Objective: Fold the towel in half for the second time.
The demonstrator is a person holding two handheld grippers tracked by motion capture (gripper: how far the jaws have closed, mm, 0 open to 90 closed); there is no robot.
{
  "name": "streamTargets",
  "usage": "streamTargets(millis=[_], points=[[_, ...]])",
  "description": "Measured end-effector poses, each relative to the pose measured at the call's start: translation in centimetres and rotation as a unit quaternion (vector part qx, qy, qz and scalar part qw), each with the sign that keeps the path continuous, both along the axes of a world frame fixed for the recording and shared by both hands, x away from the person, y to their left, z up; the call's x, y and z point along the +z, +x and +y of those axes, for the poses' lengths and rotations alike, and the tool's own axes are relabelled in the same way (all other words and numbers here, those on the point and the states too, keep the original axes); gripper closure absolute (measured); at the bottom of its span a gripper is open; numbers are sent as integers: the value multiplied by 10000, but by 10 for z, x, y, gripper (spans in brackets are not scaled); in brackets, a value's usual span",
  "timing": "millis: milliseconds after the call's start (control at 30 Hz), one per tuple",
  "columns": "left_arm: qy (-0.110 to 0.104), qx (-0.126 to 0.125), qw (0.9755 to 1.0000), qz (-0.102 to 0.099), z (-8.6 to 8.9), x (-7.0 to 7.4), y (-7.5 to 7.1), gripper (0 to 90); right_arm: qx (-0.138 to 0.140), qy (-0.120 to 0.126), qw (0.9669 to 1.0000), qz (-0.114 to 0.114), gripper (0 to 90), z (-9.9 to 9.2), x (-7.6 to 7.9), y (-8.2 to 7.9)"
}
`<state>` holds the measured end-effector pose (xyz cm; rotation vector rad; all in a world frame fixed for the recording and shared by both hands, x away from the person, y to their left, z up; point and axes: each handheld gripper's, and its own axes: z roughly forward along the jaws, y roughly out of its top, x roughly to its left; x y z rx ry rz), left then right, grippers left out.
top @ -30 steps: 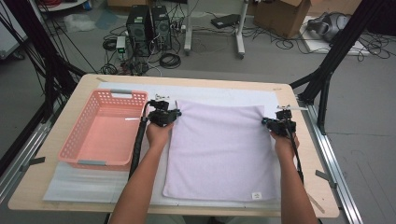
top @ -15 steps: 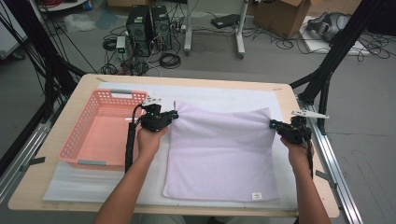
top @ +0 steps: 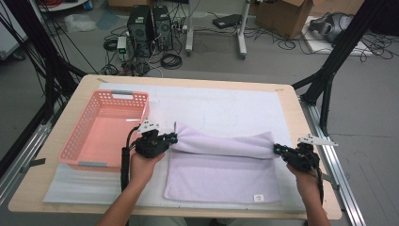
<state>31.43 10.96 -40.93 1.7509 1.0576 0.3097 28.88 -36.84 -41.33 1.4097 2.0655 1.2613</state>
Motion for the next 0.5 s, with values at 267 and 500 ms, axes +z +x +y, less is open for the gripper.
streamTargets(millis=[267, 500], points=[[191, -14, 9994, 273, 3, -23, -19, 767, 75, -72, 9997, 243, 843, 0, -14, -17], [70, 206, 9993, 313, 0, -14, 1, 406, -287, 64, 9993, 226, 561, -4, -8, -7]])
